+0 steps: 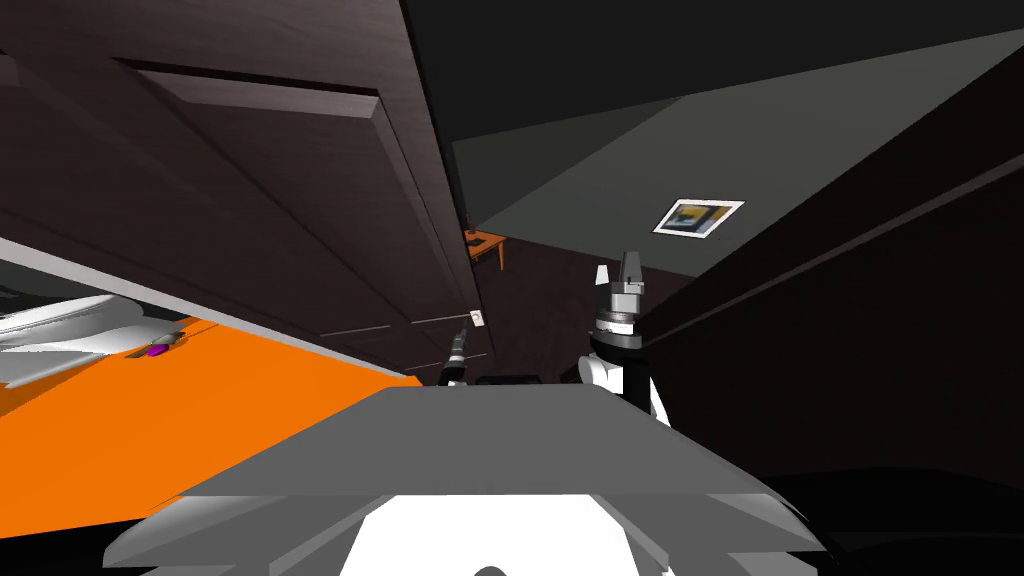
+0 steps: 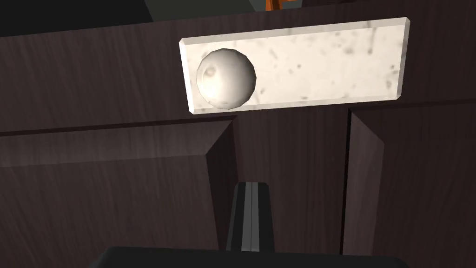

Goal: Push the door open

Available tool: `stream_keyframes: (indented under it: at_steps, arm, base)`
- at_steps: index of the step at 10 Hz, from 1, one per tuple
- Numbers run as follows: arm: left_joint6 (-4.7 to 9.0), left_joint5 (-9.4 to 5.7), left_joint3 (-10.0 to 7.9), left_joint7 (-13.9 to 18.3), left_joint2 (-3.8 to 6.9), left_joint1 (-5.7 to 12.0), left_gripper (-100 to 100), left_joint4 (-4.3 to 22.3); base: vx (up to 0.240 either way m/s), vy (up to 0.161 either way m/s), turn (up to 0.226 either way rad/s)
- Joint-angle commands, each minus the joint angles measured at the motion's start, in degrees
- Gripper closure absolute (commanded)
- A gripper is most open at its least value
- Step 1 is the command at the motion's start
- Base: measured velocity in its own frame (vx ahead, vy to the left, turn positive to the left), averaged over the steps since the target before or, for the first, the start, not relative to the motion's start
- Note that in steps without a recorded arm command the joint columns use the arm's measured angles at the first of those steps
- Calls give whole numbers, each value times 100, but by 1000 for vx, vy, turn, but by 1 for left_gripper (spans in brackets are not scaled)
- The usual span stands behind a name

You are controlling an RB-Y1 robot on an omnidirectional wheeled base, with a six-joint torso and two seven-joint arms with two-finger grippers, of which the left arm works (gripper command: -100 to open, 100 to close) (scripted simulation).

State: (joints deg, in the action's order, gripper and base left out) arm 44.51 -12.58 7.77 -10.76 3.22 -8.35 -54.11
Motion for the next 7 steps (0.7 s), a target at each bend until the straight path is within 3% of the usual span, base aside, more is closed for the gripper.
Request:
stream_keyframes:
  at_steps: [1,4,7]
  arm:
    - [-10,-67,211,-112,-6,-56,-100,-70]
    - [10,-208,627,-309,-73,-112,-100,-115]
    - [28,-344,1029,-498,-217,-167,-100,-159]
  base:
    - [-108,-17,176]
    - [-90,3,195]
    - [-62,2,196]
